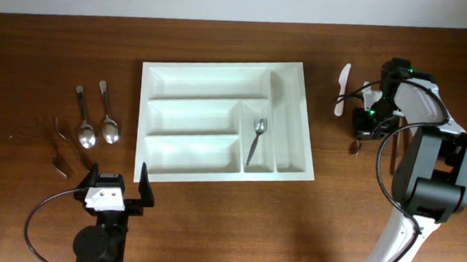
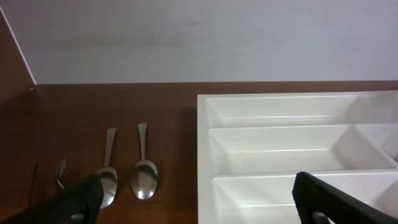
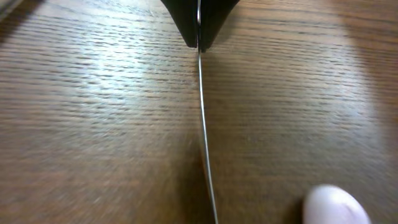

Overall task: Pack container
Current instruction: 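Lower the right gripper and grasp the second metal spoon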

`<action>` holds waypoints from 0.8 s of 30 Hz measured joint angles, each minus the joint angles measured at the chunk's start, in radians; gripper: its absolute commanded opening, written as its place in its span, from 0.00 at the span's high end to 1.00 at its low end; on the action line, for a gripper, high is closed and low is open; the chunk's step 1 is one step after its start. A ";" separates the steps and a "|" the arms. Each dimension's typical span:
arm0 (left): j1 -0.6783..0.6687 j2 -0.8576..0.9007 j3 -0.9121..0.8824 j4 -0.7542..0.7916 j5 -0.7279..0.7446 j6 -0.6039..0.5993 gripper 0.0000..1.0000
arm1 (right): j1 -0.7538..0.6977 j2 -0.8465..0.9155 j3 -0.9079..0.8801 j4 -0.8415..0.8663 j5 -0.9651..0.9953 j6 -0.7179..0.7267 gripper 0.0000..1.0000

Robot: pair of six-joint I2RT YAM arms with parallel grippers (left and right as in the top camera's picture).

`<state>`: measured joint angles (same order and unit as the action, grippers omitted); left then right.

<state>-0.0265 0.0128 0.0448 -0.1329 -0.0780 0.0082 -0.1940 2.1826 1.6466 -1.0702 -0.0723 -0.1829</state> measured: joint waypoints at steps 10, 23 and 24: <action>0.000 0.000 0.000 0.000 0.000 0.000 0.01 | 0.000 -0.043 0.008 -0.034 0.000 0.004 0.96; 0.000 0.000 0.000 0.000 0.000 0.000 0.01 | 0.000 -0.043 0.008 -0.087 0.057 -0.001 0.51; 0.000 0.000 0.000 0.000 0.000 0.000 0.01 | 0.000 -0.043 0.008 -0.096 0.060 -0.004 0.52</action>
<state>-0.0265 0.0128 0.0448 -0.1333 -0.0776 0.0082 -0.1940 2.1395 1.6550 -1.1664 -0.0128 -0.1867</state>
